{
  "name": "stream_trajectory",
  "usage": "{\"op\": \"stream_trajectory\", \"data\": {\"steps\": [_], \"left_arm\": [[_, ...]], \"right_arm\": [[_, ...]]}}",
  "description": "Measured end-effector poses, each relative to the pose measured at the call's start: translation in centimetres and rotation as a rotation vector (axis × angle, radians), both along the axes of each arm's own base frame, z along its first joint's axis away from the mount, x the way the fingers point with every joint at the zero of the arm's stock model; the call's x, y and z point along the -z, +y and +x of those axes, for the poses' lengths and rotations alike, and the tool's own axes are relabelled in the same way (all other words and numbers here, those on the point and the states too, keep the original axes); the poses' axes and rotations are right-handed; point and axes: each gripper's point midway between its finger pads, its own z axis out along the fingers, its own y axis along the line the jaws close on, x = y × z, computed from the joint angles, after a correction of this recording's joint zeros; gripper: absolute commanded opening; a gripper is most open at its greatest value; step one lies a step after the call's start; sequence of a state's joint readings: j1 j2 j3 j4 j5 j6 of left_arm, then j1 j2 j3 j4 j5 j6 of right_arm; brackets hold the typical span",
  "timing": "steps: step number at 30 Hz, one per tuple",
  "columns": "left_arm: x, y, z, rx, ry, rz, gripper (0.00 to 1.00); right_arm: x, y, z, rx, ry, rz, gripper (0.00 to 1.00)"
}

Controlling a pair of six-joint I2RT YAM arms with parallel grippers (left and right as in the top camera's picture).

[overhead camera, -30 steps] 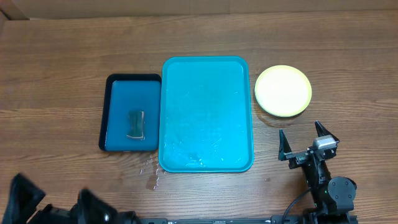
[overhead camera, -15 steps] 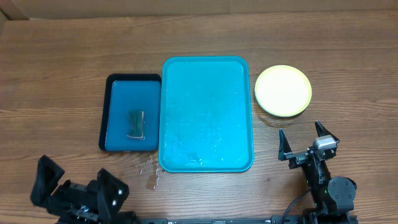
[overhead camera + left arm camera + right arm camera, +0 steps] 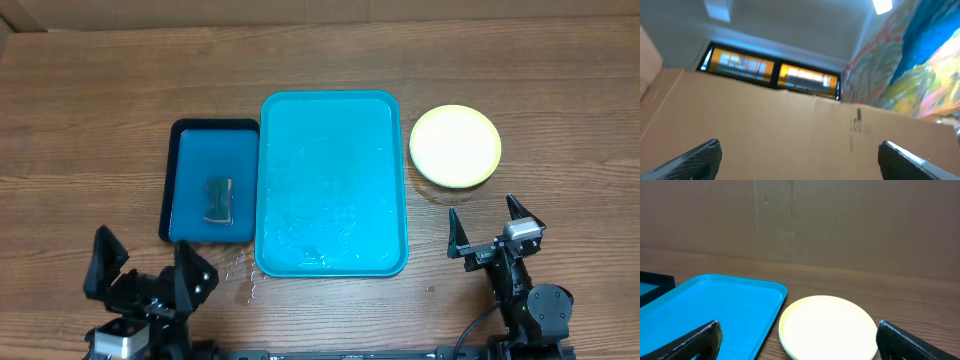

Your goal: Clean dirty plates on tray and stack at the side

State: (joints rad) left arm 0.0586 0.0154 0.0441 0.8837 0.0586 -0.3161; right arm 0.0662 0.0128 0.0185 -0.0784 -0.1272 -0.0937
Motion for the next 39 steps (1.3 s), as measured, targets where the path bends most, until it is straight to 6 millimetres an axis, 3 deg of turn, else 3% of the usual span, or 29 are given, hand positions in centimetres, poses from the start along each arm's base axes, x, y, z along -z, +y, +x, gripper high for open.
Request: {"op": "stream_trajectory", "data": {"steps": [5, 9, 16, 18, 22, 29, 39], "left_arm": [[1.9, 0.6, 1.6, -0.018, 0.076, -0.026, 1.00], [4.9, 1.3, 4.3, -0.043, 0.236, -0.057, 1.00], [15.2, 2.3, 9.1, -0.103, 0.698, -0.075, 1.00], [18.1, 2.6, 9.5, -0.124, 0.819, -0.074, 1.00], [21.8, 3.0, 9.5, -0.167, 0.970, -0.049, 1.00], [22.3, 2.2, 9.6, -0.183, 0.996, 0.108, 1.00], [22.3, 1.4, 9.6, -0.158, 0.992, 0.170, 1.00]], "right_arm": [[0.0, 0.0, 0.0, 0.000, 0.000, 0.000, 1.00], [0.0, 0.0, 0.0, 0.000, -0.001, 0.000, 1.00], [0.0, 0.0, 0.0, 0.000, 0.000, 0.000, 1.00], [0.0, 0.0, 0.0, 0.000, -0.001, 0.000, 1.00], [0.0, 0.0, 0.0, 0.000, -0.002, 0.000, 1.00], [0.0, 0.0, 0.0, 0.000, -0.001, -0.001, 1.00], [0.0, 0.0, 0.0, 0.000, -0.001, -0.001, 0.99]]}}
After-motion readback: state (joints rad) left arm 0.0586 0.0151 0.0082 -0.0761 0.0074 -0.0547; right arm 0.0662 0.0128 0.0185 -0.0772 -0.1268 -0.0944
